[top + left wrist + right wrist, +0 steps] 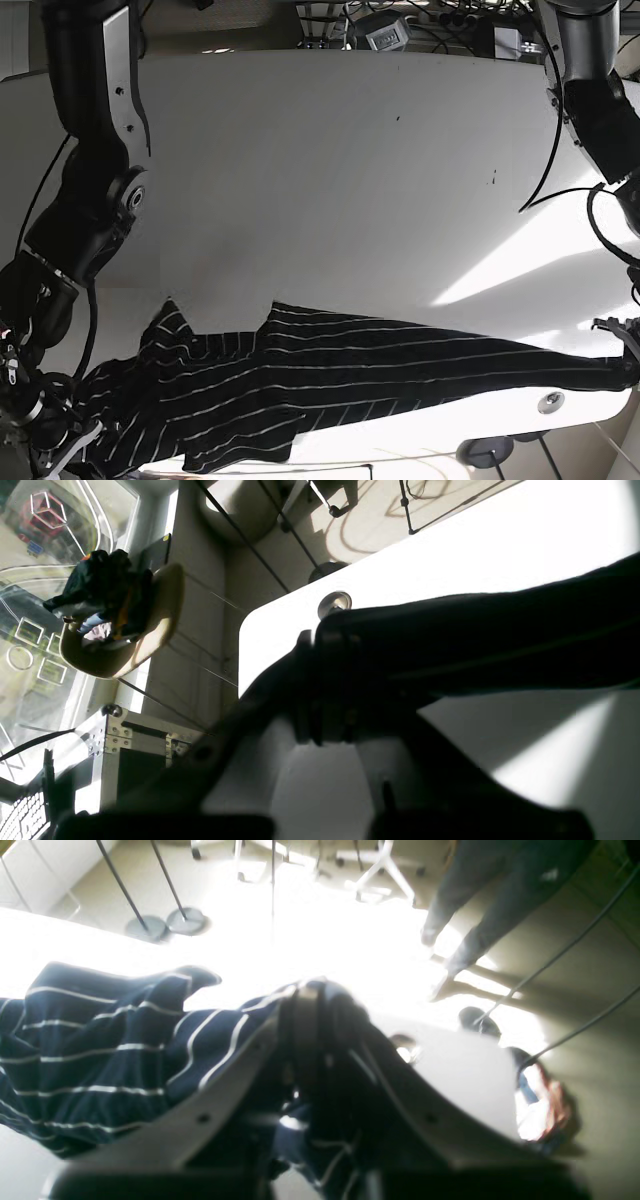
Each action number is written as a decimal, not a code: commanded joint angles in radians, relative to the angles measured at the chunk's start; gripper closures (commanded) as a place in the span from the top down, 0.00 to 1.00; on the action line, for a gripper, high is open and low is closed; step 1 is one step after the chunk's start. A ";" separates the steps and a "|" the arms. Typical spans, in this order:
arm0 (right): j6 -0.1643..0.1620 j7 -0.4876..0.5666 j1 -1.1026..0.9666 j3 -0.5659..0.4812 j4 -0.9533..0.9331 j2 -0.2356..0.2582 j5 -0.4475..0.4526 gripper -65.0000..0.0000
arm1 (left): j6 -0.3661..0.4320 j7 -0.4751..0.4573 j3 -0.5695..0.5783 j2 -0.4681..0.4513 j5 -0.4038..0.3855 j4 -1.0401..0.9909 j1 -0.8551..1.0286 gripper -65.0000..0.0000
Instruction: Fold the T-shirt properly
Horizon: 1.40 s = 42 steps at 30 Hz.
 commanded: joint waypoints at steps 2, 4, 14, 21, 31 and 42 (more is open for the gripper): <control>-0.002 0.020 0.194 -0.079 -0.005 0.053 0.032 0.03 | 0.013 0.020 0.045 -0.061 -0.005 0.018 -0.179 0.00; -0.002 0.020 0.227 -0.080 0.020 0.059 0.032 0.03 | 0.013 0.017 0.088 -0.081 -0.005 0.017 -0.205 0.00; -0.002 0.028 0.122 -0.085 0.061 0.050 0.032 0.03 | 0.013 0.017 0.046 -0.105 -0.007 -0.068 -0.201 0.00; -0.002 0.026 0.126 -0.086 0.061 0.050 0.031 0.03 | 0.013 0.017 0.046 -0.125 -0.007 -0.074 -0.201 0.00; -0.002 0.078 0.308 -0.172 -0.068 0.049 0.032 0.03 | 0.013 -0.049 0.157 -0.127 -0.007 -0.253 -0.443 0.00; -0.002 -0.029 0.161 -0.086 0.095 0.059 0.034 0.03 | 0.013 -0.051 0.100 -0.125 -0.016 -0.209 -0.339 0.00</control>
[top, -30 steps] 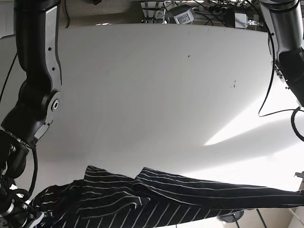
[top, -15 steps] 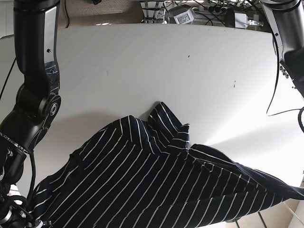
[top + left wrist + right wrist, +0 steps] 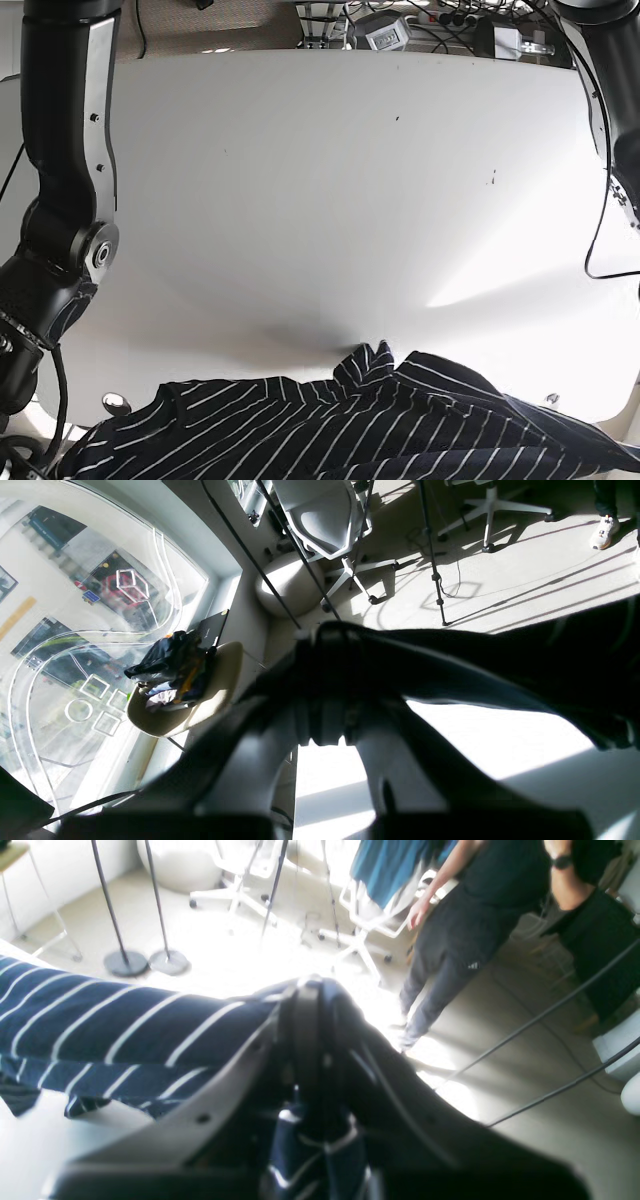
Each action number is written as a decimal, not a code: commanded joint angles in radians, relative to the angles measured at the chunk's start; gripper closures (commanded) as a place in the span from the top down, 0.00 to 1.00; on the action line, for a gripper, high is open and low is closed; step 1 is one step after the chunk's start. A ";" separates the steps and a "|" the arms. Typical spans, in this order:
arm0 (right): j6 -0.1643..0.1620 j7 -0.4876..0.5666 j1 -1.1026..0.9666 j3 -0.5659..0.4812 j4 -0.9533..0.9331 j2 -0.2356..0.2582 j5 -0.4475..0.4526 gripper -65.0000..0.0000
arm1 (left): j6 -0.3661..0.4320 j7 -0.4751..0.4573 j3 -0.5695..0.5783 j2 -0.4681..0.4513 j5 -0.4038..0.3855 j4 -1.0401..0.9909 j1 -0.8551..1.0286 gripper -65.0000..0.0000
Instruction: Fold the T-shirt properly
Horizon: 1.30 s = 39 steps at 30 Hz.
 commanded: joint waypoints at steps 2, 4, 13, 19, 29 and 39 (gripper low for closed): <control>-0.006 -0.049 -0.156 0.022 0.174 0.009 -0.005 0.03 | 0.010 -0.009 -0.114 -0.014 0.003 0.091 0.152 0.00; -0.006 -0.062 -0.352 0.047 0.318 0.006 0.025 0.03 | 0.010 -0.009 -0.182 -0.005 0.003 0.160 0.304 0.00; -0.006 -0.056 -1.113 0.254 0.608 -0.119 0.234 0.03 | 0.010 -0.014 -0.499 0.155 0.001 0.263 0.807 0.00; -0.006 -0.054 -1.343 0.310 0.607 -0.133 0.334 0.03 | 0.010 -0.014 -0.532 0.196 0.001 0.256 0.921 0.00; -0.006 -0.054 -1.449 0.309 0.605 -0.135 0.332 0.26 | 0.010 -0.014 -0.532 0.204 0.003 0.258 0.978 0.00; -0.006 -0.052 -1.438 0.306 0.610 -0.135 0.338 1.00 | 0.010 -0.009 -0.532 0.215 0.001 0.353 1.050 0.00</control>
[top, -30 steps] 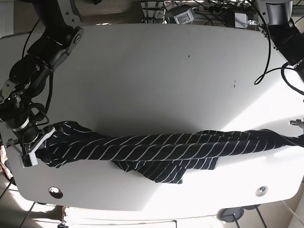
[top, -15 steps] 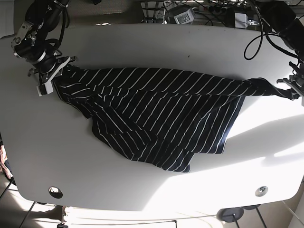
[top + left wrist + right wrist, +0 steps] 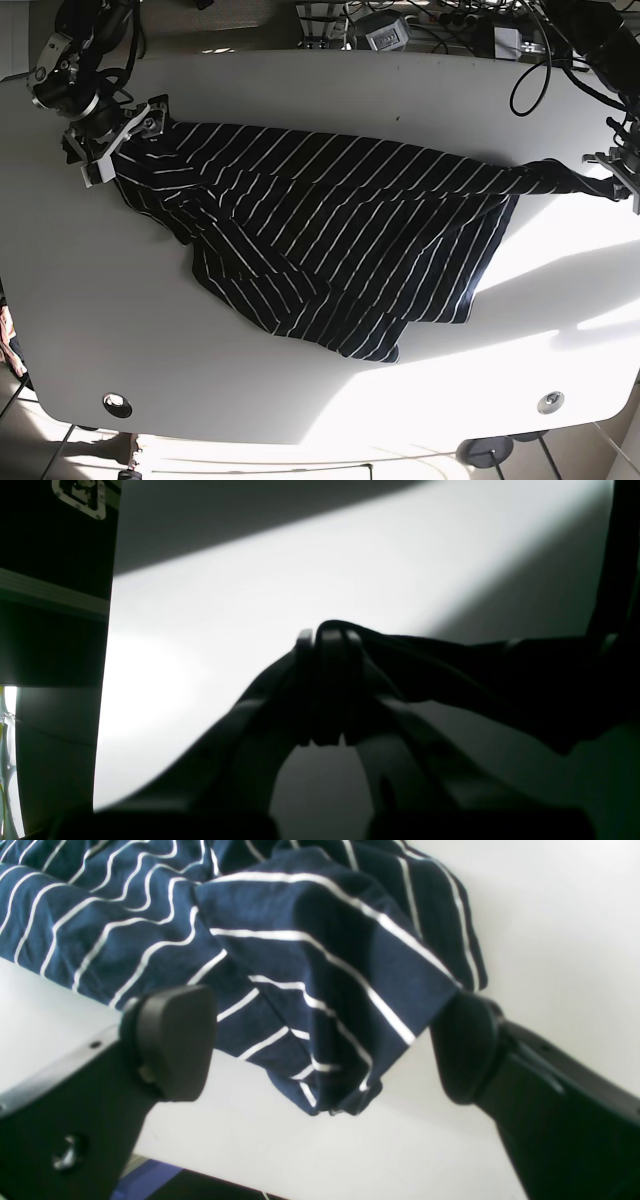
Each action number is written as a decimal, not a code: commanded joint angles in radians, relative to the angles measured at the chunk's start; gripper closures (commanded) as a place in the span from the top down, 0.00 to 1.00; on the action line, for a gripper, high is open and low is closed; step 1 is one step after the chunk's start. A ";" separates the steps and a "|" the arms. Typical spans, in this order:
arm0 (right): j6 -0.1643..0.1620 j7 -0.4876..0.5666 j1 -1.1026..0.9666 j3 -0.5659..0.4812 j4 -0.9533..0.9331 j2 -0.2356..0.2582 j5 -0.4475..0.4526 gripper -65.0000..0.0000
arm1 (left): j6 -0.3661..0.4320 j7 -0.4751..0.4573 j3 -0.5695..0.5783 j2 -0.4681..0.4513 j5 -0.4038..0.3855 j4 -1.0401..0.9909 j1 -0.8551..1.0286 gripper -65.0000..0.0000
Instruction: Fold the T-shirt properly
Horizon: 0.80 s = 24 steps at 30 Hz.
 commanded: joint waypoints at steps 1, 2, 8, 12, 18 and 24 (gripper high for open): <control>-0.001 0.022 0.020 0.000 0.018 0.012 0.019 1.00 | 0.007 -0.020 -0.008 -0.007 -0.011 0.045 0.008 0.00; -0.001 0.022 0.022 -0.001 0.018 0.012 0.019 1.00 | 0.007 -0.020 -0.008 -0.001 -0.011 0.061 0.028 0.00; -0.001 0.022 0.025 -0.003 0.020 0.012 0.019 1.00 | 0.007 -0.018 0.000 -0.001 -0.075 0.143 0.172 0.44; -0.001 0.022 0.057 -0.003 0.018 0.012 0.013 1.00 | 0.007 0.045 0.003 -0.035 -0.293 0.153 0.213 0.57; -0.001 0.020 0.082 -0.003 0.017 0.012 0.013 1.00 | 0.007 0.109 0.109 -0.073 -0.468 0.161 0.078 0.57; -0.001 0.020 0.083 -0.003 0.017 0.012 0.013 1.00 | 0.007 0.103 0.382 0.026 -0.330 -0.008 -0.216 0.57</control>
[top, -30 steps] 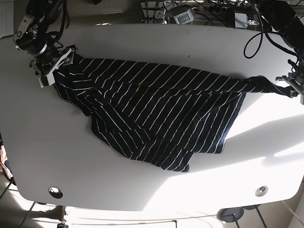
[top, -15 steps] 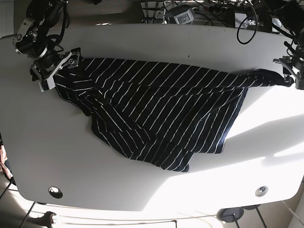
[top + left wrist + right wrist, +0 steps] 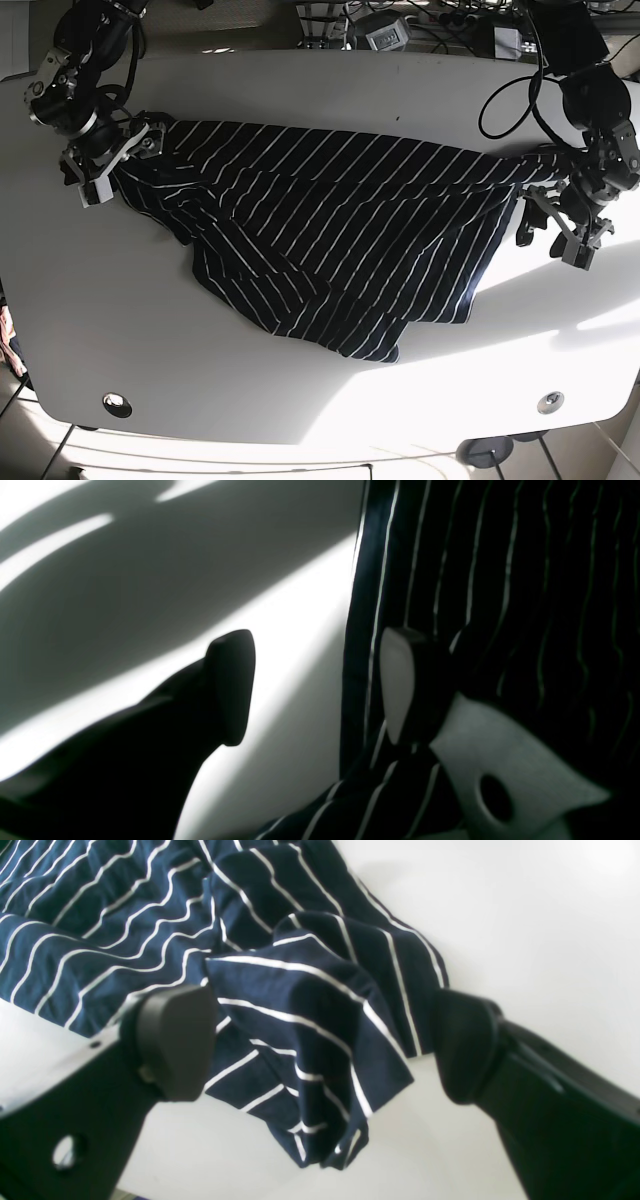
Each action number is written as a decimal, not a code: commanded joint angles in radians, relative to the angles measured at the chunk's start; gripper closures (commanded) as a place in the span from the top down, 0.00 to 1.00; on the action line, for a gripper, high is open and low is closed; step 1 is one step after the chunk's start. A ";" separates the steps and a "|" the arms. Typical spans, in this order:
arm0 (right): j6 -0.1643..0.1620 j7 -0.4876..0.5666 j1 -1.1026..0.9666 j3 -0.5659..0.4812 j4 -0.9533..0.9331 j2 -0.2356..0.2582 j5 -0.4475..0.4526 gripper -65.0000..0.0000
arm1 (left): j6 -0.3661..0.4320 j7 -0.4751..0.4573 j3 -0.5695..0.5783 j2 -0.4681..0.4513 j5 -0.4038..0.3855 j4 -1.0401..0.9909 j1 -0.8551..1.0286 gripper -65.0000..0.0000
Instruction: Fold the T-shirt properly
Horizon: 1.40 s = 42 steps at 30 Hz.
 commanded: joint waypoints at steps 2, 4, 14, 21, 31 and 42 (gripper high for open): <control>-0.001 0.020 0.008 0.004 0.017 0.012 0.014 1.00 | 0.039 -0.043 0.049 0.052 0.078 -0.139 -0.172 0.57; -0.001 0.020 0.008 0.004 0.017 0.012 0.014 1.00 | 0.056 -0.100 0.073 0.093 0.169 -0.250 -0.255 0.57; -0.001 0.020 0.006 0.008 0.017 0.012 0.014 1.00 | 0.103 -0.458 0.150 0.096 0.290 -0.950 -0.563 0.57; -0.001 0.020 0.006 0.008 0.017 0.012 0.017 1.00 | 0.102 -0.461 0.153 0.122 0.291 -1.036 -0.568 0.58; -0.001 0.058 0.161 0.004 -0.135 0.035 0.011 1.00 | 0.042 -0.390 0.210 0.144 0.282 -0.959 -0.546 0.00; -0.001 0.057 0.195 0.102 -0.273 0.097 0.018 1.00 | 0.000 0.026 0.133 0.153 0.282 -0.083 -0.394 0.00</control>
